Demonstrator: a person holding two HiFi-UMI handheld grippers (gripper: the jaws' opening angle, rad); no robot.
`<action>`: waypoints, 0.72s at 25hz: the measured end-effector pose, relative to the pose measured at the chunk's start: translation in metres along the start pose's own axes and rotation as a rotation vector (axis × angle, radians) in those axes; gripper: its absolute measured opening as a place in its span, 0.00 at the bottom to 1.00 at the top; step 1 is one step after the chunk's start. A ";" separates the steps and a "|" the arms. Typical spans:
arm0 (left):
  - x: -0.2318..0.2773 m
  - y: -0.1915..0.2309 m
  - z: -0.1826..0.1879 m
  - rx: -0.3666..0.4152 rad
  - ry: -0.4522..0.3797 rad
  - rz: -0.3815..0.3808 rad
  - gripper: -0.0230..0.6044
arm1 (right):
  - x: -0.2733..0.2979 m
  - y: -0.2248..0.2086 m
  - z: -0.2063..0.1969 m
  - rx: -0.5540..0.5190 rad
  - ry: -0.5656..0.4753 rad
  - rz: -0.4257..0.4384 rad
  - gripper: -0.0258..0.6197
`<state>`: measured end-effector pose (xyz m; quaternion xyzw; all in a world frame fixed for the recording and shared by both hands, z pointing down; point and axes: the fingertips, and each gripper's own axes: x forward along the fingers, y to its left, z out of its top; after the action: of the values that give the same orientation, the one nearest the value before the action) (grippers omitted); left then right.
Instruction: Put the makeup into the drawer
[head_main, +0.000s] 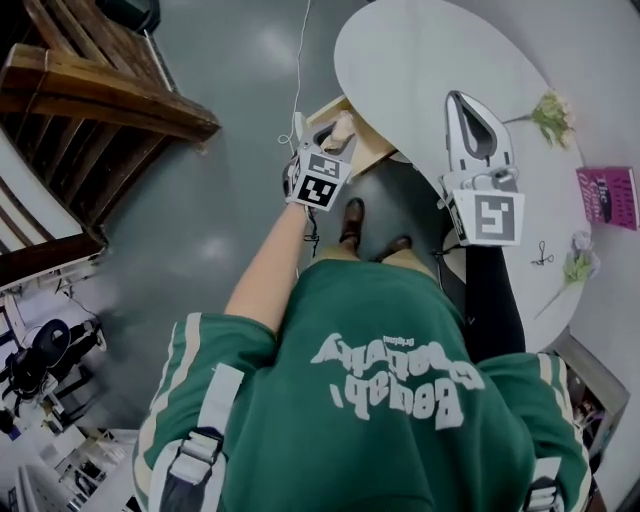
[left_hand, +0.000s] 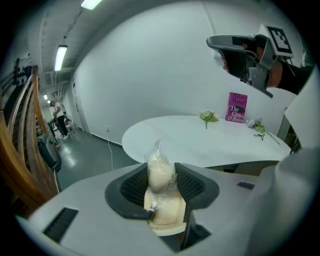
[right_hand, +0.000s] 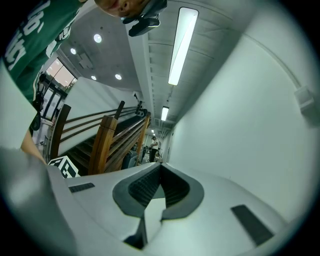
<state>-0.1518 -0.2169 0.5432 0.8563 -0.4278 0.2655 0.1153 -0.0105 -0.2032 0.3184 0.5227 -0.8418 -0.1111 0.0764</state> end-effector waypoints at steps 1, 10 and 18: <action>0.005 0.001 -0.007 -0.022 0.018 -0.005 0.33 | 0.000 0.000 -0.002 -0.001 0.005 -0.001 0.05; 0.037 -0.008 -0.063 -0.087 0.154 -0.046 0.33 | 0.000 -0.003 -0.007 0.023 0.009 -0.019 0.05; 0.040 -0.012 -0.084 -0.105 0.207 -0.068 0.35 | 0.001 -0.004 -0.003 0.032 -0.004 -0.030 0.05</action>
<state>-0.1528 -0.2007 0.6356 0.8310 -0.3978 0.3256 0.2126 -0.0065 -0.2067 0.3204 0.5363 -0.8356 -0.0998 0.0650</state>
